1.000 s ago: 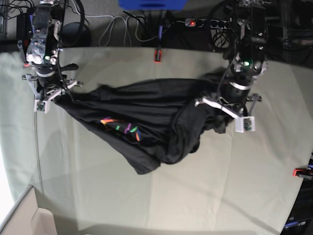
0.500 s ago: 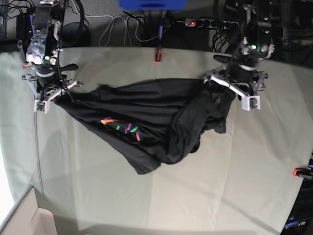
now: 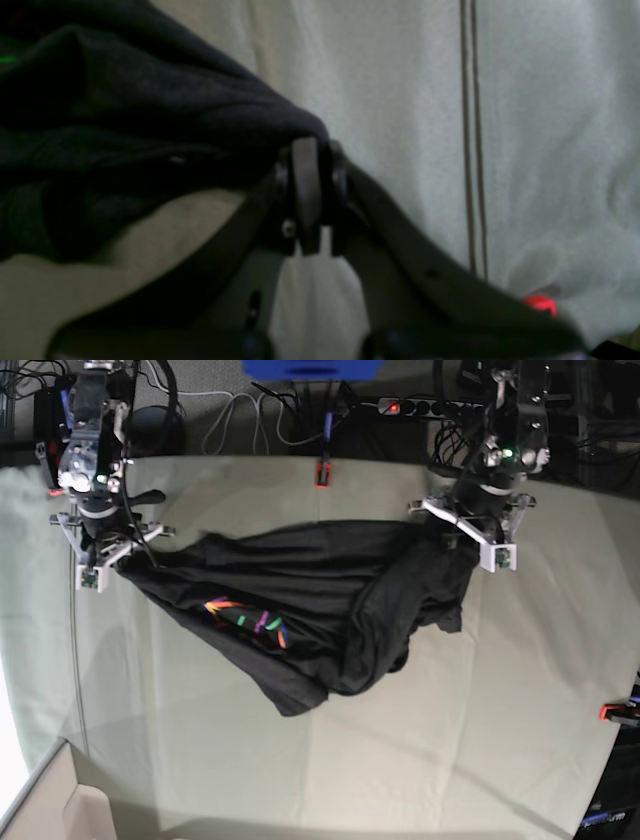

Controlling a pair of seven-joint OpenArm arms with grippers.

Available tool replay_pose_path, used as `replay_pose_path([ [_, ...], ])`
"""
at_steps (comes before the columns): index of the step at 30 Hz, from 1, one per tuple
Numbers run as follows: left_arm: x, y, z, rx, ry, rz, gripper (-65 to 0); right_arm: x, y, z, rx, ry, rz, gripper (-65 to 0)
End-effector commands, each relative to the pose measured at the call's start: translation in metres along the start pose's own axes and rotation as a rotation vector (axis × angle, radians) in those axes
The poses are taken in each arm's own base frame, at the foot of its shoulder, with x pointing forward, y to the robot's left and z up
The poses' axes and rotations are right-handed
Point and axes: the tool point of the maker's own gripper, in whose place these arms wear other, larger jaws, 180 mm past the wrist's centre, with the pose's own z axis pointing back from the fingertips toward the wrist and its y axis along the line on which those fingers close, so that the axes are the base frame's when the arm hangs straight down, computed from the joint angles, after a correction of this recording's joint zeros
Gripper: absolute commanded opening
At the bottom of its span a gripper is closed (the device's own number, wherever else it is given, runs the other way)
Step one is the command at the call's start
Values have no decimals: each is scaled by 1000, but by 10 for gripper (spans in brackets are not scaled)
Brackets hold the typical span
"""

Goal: Layout the t-shirt on the table in an organized manner, then fold the t-shirt properly
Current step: 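Release the left gripper and reach toward the bunched shirt body, then grasp the shirt hem with the left gripper and pull it outward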

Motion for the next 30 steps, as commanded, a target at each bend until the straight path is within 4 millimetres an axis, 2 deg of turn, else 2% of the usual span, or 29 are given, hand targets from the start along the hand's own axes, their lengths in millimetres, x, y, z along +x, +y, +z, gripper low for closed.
replay_pose_path([
  [1, 15, -3, 1, -9, -48, -2, -542, 14, -6, 1, -20, -45, -3, -650],
  [3, 20, -3, -1, -10, -57, -4, -650, 14, -6, 1, -20, -45, -3, -650],
  [9, 29, -4, -1, -13, -78, -8, -648, 15, -6, 0, -20, -47, -3, -650],
  [12, 48, -8, 7, -23, -132, -9, -648, 15, -6, 0, -20, -48, -4, -650],
  [14, 77, -17, 20, -41, -216, -18, -648, 15, -6, 0, -20, -48, -4, -650],
  [17, 132, -30, 38, -71, -365, -38, -648, 15, -6, 0, -20, -48, -4, -650],
  [22, 201, -34, 36, -71, -505, -53, -648, 15, -6, 0, -20, -48, -4, -650],
  [24, 223, -28, 32, -57, -539, -43, -648, 15, -6, 0, -20, -47, -3, -650],
  [26, 243, -14, 28, -24, -569, -17, -648, 13, -8, 1, -25, -44, -3, -650],
  [30, 266, 18, 12, 34, -576, 51, -648, 13, -10, 1, -29, -44, -2, -650],
])
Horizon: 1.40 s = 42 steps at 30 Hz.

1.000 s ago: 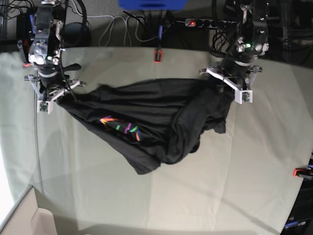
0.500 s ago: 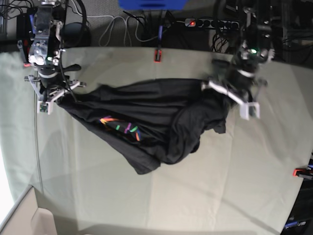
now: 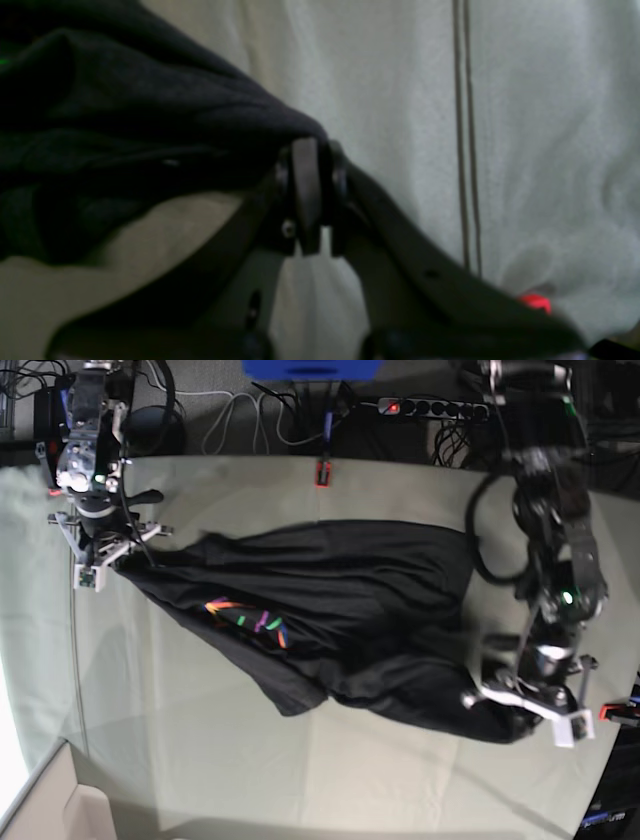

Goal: Layout the t-shirt on the table in an organized manner, then fold the t-shirt properly
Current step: 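Grasp the shirt hem with the left gripper and pull it outward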

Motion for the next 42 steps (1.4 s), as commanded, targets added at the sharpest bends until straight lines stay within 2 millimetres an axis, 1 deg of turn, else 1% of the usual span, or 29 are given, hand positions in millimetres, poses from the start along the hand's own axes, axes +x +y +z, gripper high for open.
replay_pose_path([
  [1, 20, 1, -8, 1, -52, 7, -648, 13, -7, 1, -21, -43, -1, -650],
  [3, 22, 8, -20, 17, -42, 24, -648, 13, -8, 1, -23, -43, -1, -650],
  [5, 28, 6, -33, 15, -39, 37, -648, 11, -8, 2, -24, -40, 0, -650],
  [6, 33, 5, -40, 14, -40, 43, -648, 7, -8, 3, -24, -31, 3, -650],
  [8, 47, -1, -53, 5, -54, 62, -648, 4, -8, 4, -21, -25, 6, -650],
  [11, 66, -18, -73, -27, -61, 58, -648, 3, -8, 4, -23, -23, 2, -650],
  [13, 76, -26, -87, -39, -52, 59, -648, 2, -8, 4, -23, -22, 3, -650],
  [16, 88, -34, -104, -49, -36, 64, -646, -7, -9, 8, -24, -4, 9, -650],
  [18, 83, -39, -118, -51, 9, 65, -645, -9, -9, 8, -24, -1, 10, -650],
  [20, 69, -52, -135, -61, 80, 59, -642, -10, -8, 9, -23, 3, 8, -650],
  [21, 65, -56, -141, -61, 96, 53, -630, -13, -9, 9, -23, 9, 9, -650],
  [22, 61, -58, -146, -58, 107, 49, -608, -16, -9, 10, -23, 14, 11, -650],
  [23, 56, -58, -151, -53, 112, 45, -571, -18, -9, 11, -23, 17, 13, -650],
  [24, 50, -58, -154, -49, 115, 43, -525, -17, -8, 12, -21, 16, 14, -650],
  [25, 50, -60, -155, -51, 105, 37, -479, -18, -9, 12, -22, 17, 14, -650],
  [27, 54, -65, -155, -65, 78, 13, -359, -22, -9, 13, -22, 25, 16, -650],
  [28, 53, -69, -155, -72, 78, -4, -299, -22, -8, 13, -20, 25, 17, -650],
  [29, 50, -71, -154, -76, 83, -14, -252, -22, -8, 13, -20, 25, 17, -650],
  [30, 44, -72, -152, -81, 89, -22, -201, -22, -8, 13, -20, 25, 17, -650],
  [31, 39, -73, -148, -87, 92, -25, -163, -23, -8, 13, -19, 27, 16, -650],
  [32, 33, -70, -143, -86, 95, -23, -137, -23, -9, 13, -22, 27, 15, -650],
  [33, 26, -68, -137, -89, 101, -19, -128, -23, -10, 13, -24, 26, 13, -650],
  [34, 13, -64, -128, -88, 114, -17, -129, -22, -10, 13, -24, 25, 13, -650],
  [36, 0, -63, -113, -95, 116, -16, -129, -20, -10, 12, -24, 21, 12, -650],
  [38, -24, -60, -91, -101, 140, -13, -129, -18, -10, 12, -24, 14, 11, -650],
  [39, -39, -58, -79, -103, 157, -15, -129, -14, -10, 13, -25, 5, 13, -650],
  [40, -58, -55, -65, -103, 184, -18, -129, -11, -11, 14, -26, -4, 12, -650],
  [42, -84, -50, -44, -102, 217, -23, -129, -5, -10, 16, -26, -18, 13, -650],
])
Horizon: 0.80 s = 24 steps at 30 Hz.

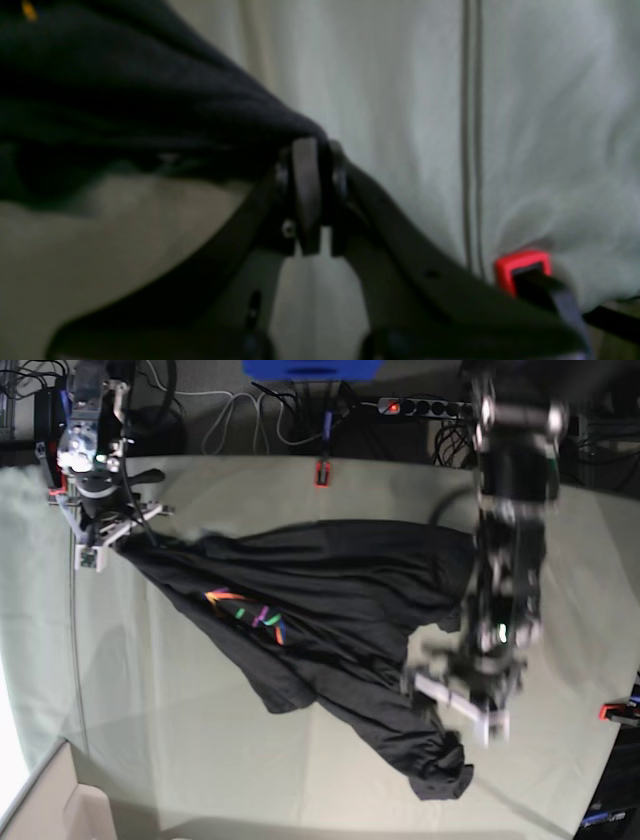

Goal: Layout the t-shirt on the table in an organized manner, then fold the t-shirt properly
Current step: 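Grasp the shirt hem with the left gripper and pull it outward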

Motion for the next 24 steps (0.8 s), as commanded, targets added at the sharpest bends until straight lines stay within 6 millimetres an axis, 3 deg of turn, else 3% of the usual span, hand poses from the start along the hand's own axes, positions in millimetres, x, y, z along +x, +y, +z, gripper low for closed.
replay_pose_path([
  [1, 3, 0, 6, -4, -25, -4, -129, 14, -7, 2, -23, -46, 2, -650],
  [5, -54, 9, 25, 14, 70, -5, -129, 25, -8, 1, -23, -69, 1, -650],
  [8, -93, 19, 27, 37, 161, 3, -129, 29, -7, 0, -22, -79, 1, -650],
  [13, -115, 24, 27, 49, 217, 14, -148, 30, -8, 1, -22, -81, 4, -650],
  [15, -122, 25, 26, 52, 236, 6, -242, 35, -7, 0, -22, -91, 1, -650],
  [16, -125, 25, 26, 51, 243, 15, -322, 37, -7, -1, -22, -96, 0, -650],
  [19, -128, 27, 28, 56, 254, 19, -632, 41, -12, -2, -29, -103, 14, -650],
  [21, -135, 28, 31, 58, 276, 22, -650, 42, -13, -2, -29, -105, 16, -650],
  [22, -143, 28, 36, 58, 295, 23, -623, 48, -13, -3, -30, -117, 14, -650],
  [24, -133, 20, 45, 39, 262, 16, -650, 58, -21, -5, -43, -136, 34, -650],
])
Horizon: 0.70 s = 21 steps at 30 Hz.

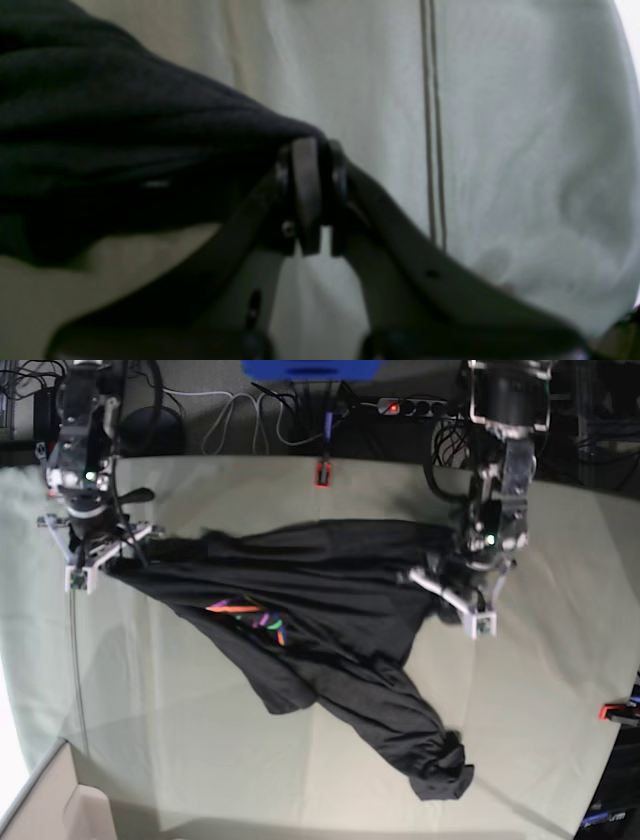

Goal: Layout the t-shirt on the table in an organized manner, then fold the t-shirt properly
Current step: 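Grasp the shirt hem with the left gripper and pull it outward, then drag the shirt with both grippers to spread it flat, then release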

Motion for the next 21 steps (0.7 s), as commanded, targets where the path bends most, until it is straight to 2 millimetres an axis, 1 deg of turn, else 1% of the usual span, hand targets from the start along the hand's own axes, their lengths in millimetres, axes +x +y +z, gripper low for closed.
replay_pose_path([
  [1, 3, -6, 12, -15, -21, -12, -650, 25, -15, 0, -38, -76, 14, -650],
  [3, 7, -17, 37, -42, -64, -25, -648, 27, -20, 0, -45, -81, 25, -650],
  [6, 10, -34, 79, -84, -101, -45, -649, 46, -27, -4, -56, -120, 37, -650],
  [9, 2, -48, 114, -118, -110, -57, -649, 59, -28, -5, -61, -147, 31, -650],
  [11, -4, -57, 133, -144, -113, -64, -649, 71, -41, -6, -88, -170, 28, -650],
  [13, -19, -68, 144, -173, -85, -65, -649, 84, -45, -8, -99, -194, 22, -650],
  [14, -29, -76, 147, -196, -61, -69, -649, 88, -45, -8, -97, -203, 23, -650],
  [15, -38, -87, 149, -225, -38, -73, -649, 94, -44, -9, -88, -214, 30, -650],
  [17, -52, -109, 152, -288, -4, -88, -649, 105, -51, -10, -79, -233, 57, -650],
  [19, -62, -128, 157, -340, 20, -100, -649, 113, -60, -10, -80, -233, 60, -650],
  [21, -67, -139, 160, -371, 31, -108, -649, 121, -72, -10, -91, -219, 51, -625],
])
